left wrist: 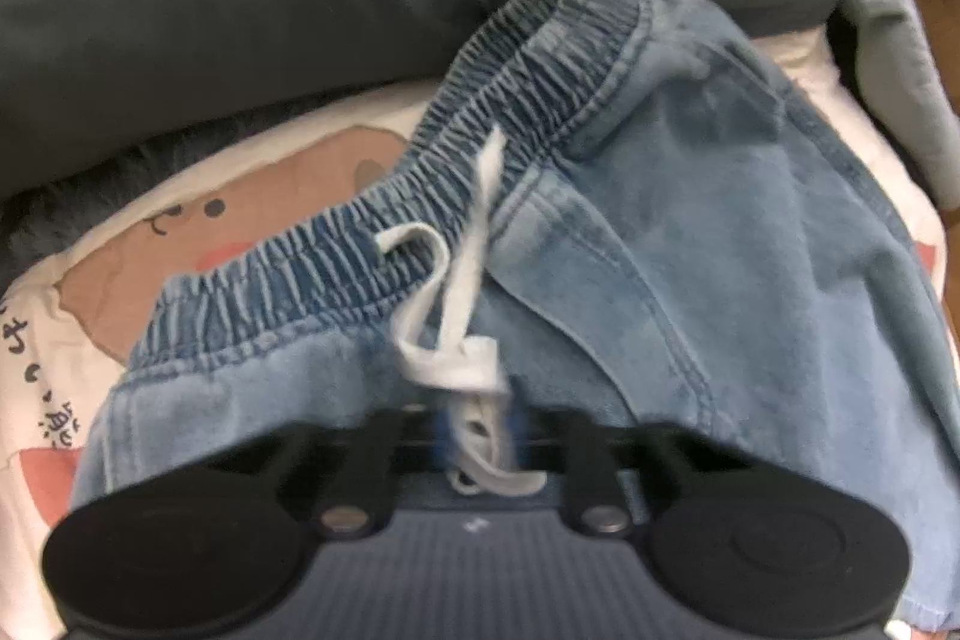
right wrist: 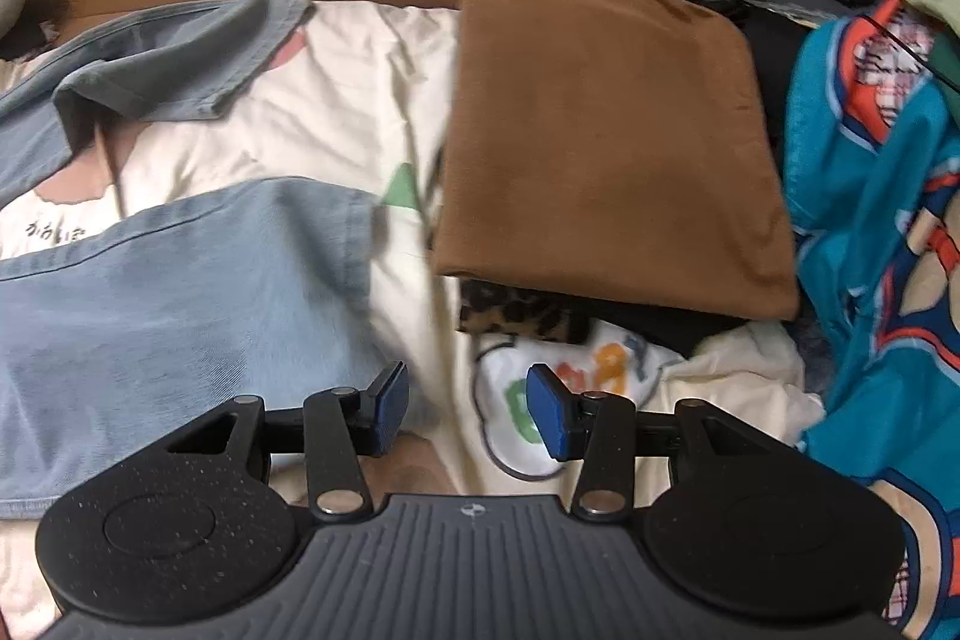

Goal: Fold clothes

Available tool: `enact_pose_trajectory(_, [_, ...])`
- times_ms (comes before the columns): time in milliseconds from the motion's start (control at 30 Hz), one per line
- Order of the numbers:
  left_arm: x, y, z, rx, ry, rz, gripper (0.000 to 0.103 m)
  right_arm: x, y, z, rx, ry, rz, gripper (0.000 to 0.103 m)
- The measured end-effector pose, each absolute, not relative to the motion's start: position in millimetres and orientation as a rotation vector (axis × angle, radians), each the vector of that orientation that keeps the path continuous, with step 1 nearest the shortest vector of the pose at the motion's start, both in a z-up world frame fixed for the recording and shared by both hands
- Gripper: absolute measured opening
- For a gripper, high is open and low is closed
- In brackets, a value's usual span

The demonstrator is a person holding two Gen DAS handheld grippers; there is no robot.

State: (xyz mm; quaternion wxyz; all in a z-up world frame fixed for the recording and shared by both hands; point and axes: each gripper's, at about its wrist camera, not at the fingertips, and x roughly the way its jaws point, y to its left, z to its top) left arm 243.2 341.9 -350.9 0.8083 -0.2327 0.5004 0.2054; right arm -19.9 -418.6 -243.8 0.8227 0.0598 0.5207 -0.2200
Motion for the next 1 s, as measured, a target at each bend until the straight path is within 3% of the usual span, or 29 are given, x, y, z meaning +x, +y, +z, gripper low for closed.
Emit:
enact_pose_trajectory(300, [263.8, 312.5, -313.3, -0.500, 1.023, 0.259, 0.008, -30.5, -424.9, -254.7, 0.175, 1.109, -0.475, 0.051])
enact_pose_trajectory(500, [273.6, 298.2, -299.9, -0.499, 1.023, 0.229, 0.013, -17.4, -411.8, -254.2, 0.173, 1.096, -0.420, 0.051])
enact_pose_trajectory(567, [274.2, 295.9, -298.4, -0.499, 1.028, 0.222, 0.032, -7.2, -408.3, -250.9, 0.188, 1.078, -0.389, 0.051])
enact_pose_trajectory(600, [274.1, 294.9, -298.1, -0.501, 1.027, 0.216, 0.036, -0.2, -406.0, -250.2, 0.196, 1.067, -0.376, 0.051])
enact_pose_trajectory(667, [274.4, 292.7, -300.2, -0.510, 1.024, 0.190, 0.061, 14.3, -400.2, -250.0, 0.211, 1.049, -0.347, 0.051])
enact_pose_trajectory(733, [271.7, 287.9, -305.0, -0.474, 1.019, 0.189, 0.074, 32.6, -388.5, -252.3, 0.202, 1.039, -0.299, 0.051])
enact_pose_trajectory(1000, [235.9, 306.1, -294.7, -0.400, 1.001, 0.246, 0.072, 115.2, -337.9, -253.3, 0.193, 1.014, -0.118, 0.051])
